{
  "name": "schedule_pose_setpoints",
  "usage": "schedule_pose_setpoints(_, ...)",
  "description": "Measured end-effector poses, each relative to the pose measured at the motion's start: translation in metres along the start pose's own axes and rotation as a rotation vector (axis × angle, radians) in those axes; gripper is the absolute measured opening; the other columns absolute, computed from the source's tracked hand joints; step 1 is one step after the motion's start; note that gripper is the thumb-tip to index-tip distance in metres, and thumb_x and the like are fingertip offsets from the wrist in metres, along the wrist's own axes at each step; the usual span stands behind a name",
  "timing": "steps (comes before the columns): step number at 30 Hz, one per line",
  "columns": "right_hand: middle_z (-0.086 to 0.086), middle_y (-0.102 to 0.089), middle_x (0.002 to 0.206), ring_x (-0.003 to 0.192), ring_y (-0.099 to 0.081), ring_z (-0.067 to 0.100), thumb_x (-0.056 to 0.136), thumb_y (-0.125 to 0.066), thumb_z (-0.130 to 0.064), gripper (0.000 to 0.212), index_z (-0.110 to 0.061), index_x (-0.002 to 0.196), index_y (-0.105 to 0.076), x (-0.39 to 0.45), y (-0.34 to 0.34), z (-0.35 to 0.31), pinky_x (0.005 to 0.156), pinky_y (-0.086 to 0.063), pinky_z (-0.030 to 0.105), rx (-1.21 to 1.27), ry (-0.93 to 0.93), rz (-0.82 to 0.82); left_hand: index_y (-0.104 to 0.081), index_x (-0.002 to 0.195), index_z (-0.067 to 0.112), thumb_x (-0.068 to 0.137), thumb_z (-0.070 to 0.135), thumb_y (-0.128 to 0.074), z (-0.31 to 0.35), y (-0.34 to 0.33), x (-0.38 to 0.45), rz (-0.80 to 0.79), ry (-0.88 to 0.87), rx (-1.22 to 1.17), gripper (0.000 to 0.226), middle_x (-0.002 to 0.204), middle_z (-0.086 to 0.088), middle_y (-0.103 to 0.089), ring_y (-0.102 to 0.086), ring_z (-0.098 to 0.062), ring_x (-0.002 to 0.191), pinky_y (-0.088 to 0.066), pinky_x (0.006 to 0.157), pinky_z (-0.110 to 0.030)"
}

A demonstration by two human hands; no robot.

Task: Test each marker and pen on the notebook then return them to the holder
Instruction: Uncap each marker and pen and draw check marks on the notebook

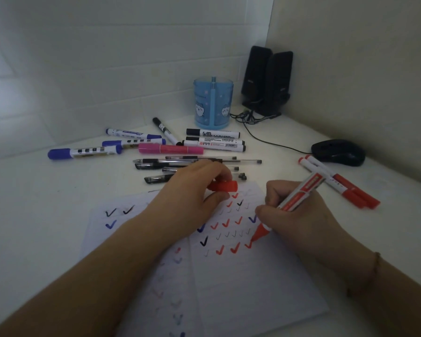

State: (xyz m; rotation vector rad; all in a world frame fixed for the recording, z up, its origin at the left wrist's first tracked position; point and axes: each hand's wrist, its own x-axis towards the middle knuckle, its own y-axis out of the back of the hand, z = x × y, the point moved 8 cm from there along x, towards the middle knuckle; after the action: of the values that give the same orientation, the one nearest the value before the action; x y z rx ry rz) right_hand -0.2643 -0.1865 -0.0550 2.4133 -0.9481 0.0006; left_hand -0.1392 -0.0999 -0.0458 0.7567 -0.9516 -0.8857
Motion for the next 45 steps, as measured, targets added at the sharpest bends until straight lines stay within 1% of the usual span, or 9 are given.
schedule_pose_setpoints(5, 0.000, -0.044, 0.042, 0.035, -0.035, 0.012, 0.075, -0.069, -0.023, 0.027, -0.007, 0.065, -0.049, 0.002, 0.014, -0.002, 0.036, -0.032, 0.019, 0.408, -0.027, 0.064, -0.055, 0.112, 0.033, 0.086, 0.031, -0.064, 0.004, 0.003, -0.001, -0.008, -0.004, -0.028, 0.027, 0.099, 0.024, -0.048, -0.048, 0.004, 0.091, -0.034, 0.081, -0.004)
schedule_pose_setpoints(8, 0.002, -0.043, 0.046, 0.041, -0.033, 0.017, 0.078, -0.072, -0.027, 0.024, -0.011, 0.073, -0.054, 0.005, 0.022, -0.004, 0.039, -0.026, 0.022, 0.535, -0.010, 0.062, -0.054, 0.116, 0.033, 0.087, 0.034, -0.062, 0.005, 0.004, -0.001, -0.013, 0.022, -0.024, 0.030, 0.098, 0.025, -0.048, -0.046, 0.007, 0.090, -0.031, 0.076, 0.002)
schedule_pose_setpoints(12, 0.008, -0.050, 0.048, 0.040, -0.042, 0.022, 0.079, -0.047, -0.025, 0.023, -0.005, 0.078, -0.057, 0.008, 0.023, 0.002, 0.039, -0.032, 0.022, 0.648, -0.023, 0.051, -0.059, 0.108, 0.031, 0.086, 0.034, -0.064, 0.005, 0.009, -0.001, 0.032, 0.023, -0.067, 0.023, 0.094, 0.024, -0.052, -0.047, 0.014, 0.084, -0.031, 0.078, 0.006)
schedule_pose_setpoints(20, 0.009, -0.050, 0.047, 0.039, -0.041, 0.022, 0.075, -0.046, -0.019, 0.014, -0.008, 0.079, -0.054, 0.008, 0.017, 0.003, 0.038, -0.030, 0.022, 0.617, -0.019, -0.009, -0.056, 0.108, 0.033, 0.084, 0.041, -0.054, 0.016, 0.011, -0.004, 0.059, -0.076, -0.078, 0.025, 0.089, 0.035, -0.044, -0.046, 0.014, 0.095, -0.031, 0.082, 0.003)
schedule_pose_setpoints(26, 0.010, -0.062, 0.059, 0.042, -0.049, 0.022, 0.079, -0.053, -0.016, 0.011, -0.005, 0.080, -0.058, 0.007, 0.012, -0.002, 0.039, -0.032, 0.022, 0.584, 0.042, -0.088, -0.059, 0.108, 0.027, 0.088, 0.036, -0.053, 0.027, 0.013, -0.007, 0.089, -0.142, -0.168, 0.023, 0.094, 0.017, -0.057, -0.053, 0.000, 0.087, -0.041, 0.082, -0.009)
schedule_pose_setpoints(30, 0.014, -0.068, 0.070, 0.043, -0.055, 0.027, 0.084, -0.057, -0.018, 0.011, -0.010, 0.079, -0.062, 0.005, 0.013, -0.007, 0.040, -0.035, 0.023, 0.568, 0.091, -0.068, -0.058, 0.100, 0.038, 0.088, 0.021, -0.063, 0.022, 0.019, -0.009, 0.140, -0.056, -0.332, 0.021, 0.084, 0.016, -0.066, -0.063, -0.002, 0.078, -0.051, 0.079, -0.019)
schedule_pose_setpoints(35, 0.014, -0.068, 0.074, 0.046, -0.059, 0.029, 0.082, -0.066, -0.033, 0.015, -0.018, 0.077, -0.064, 0.001, 0.008, -0.012, 0.040, -0.036, 0.024, 0.595, 0.118, -0.079, -0.056, 0.090, 0.046, 0.083, 0.014, -0.067, 0.019, 0.023, -0.007, 0.140, 0.009, -0.426, 0.034, 0.073, 0.017, -0.066, -0.065, 0.002, 0.069, -0.048, 0.069, -0.007)
schedule_pose_setpoints(39, 0.013, -0.069, 0.073, 0.047, -0.060, 0.027, 0.088, -0.059, -0.025, 0.013, -0.017, 0.078, -0.062, 0.001, 0.009, -0.013, 0.039, -0.037, 0.024, 0.526, 0.120, -0.071, -0.059, 0.087, 0.043, 0.083, 0.012, -0.068, 0.020, 0.021, -0.007, 0.123, 0.015, -0.467, 0.032, 0.070, 0.012, -0.067, -0.065, -0.003, 0.064, -0.053, 0.065, -0.013)
schedule_pose_setpoints(45, 0.003, -0.066, 0.064, 0.050, -0.060, 0.013, 0.081, -0.069, -0.020, 0.018, -0.007, 0.091, -0.062, 0.001, 0.012, -0.027, 0.046, -0.044, 0.016, 0.449, 0.221, -0.027, -0.062, 0.094, 0.034, 0.082, 0.017, -0.069, 0.027, 0.020, -0.006, 0.135, -0.030, -0.495, 0.022, 0.077, 0.013, -0.069, -0.067, -0.001, 0.068, -0.054, 0.068, -0.014)
